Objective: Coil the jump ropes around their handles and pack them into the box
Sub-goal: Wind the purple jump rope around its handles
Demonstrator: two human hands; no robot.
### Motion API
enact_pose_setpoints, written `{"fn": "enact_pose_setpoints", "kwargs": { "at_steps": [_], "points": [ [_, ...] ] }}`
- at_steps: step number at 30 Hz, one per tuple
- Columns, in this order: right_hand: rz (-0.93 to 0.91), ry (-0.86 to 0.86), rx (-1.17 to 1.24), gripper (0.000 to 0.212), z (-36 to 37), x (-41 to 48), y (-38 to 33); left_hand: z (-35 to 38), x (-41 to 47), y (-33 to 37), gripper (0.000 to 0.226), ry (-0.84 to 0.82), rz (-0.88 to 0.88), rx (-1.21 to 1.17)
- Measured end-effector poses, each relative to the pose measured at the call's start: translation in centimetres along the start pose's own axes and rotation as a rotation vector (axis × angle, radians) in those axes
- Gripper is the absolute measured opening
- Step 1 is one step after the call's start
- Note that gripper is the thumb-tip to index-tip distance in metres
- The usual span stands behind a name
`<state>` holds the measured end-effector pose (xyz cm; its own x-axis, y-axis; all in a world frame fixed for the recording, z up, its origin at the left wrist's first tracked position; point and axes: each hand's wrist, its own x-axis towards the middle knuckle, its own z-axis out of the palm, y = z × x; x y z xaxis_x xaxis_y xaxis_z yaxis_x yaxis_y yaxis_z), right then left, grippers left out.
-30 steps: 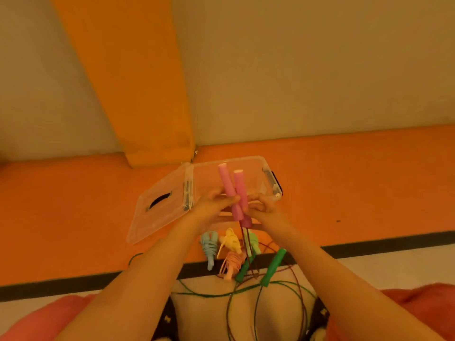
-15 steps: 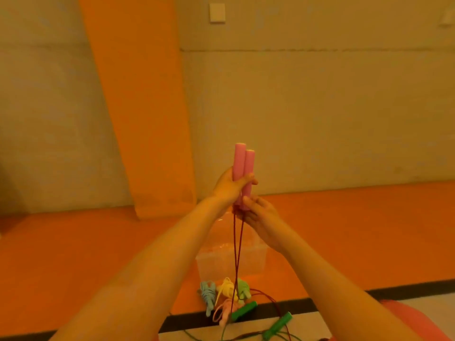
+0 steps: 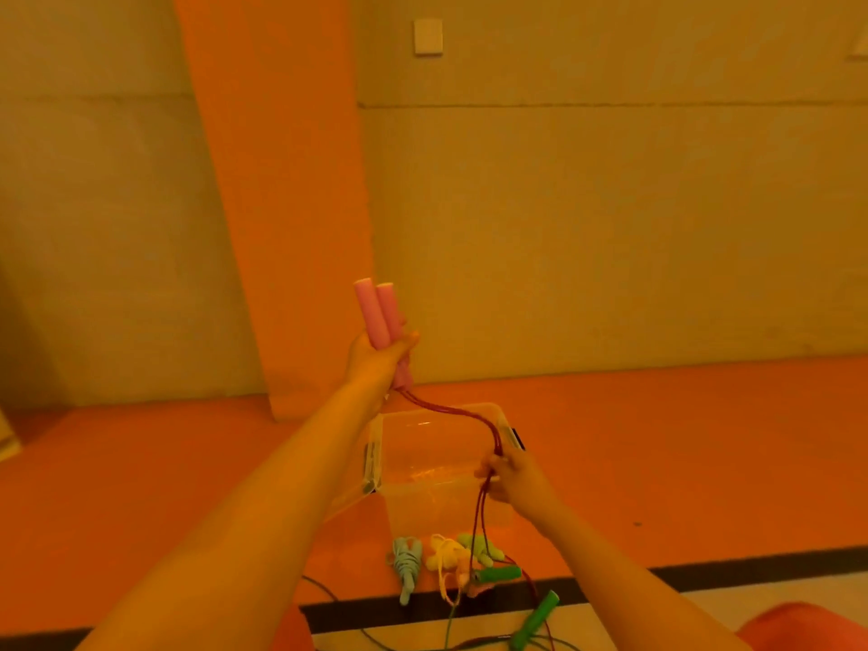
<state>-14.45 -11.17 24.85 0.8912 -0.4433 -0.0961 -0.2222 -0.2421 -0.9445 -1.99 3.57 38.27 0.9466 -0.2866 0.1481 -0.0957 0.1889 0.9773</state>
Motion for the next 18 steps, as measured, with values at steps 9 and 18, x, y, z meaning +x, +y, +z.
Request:
{"fn": "enact_pose_setpoints", "kwargs": {
  "at_steps": [9, 18],
  "points": [
    [-0.308, 0.217, 0.268, 0.016, -4.9, 2.4, -14.1, -0.3, 0.1, -0.4, 0.026, -0.01, -0.079, -0.095],
    [-0.521, 0.022, 0.64, 0.014, -4.2, 1.6, -18.9, 3.6, -2.3, 1.0, 0.017, -0.343, -0.335, -0.33]
  ]
}}
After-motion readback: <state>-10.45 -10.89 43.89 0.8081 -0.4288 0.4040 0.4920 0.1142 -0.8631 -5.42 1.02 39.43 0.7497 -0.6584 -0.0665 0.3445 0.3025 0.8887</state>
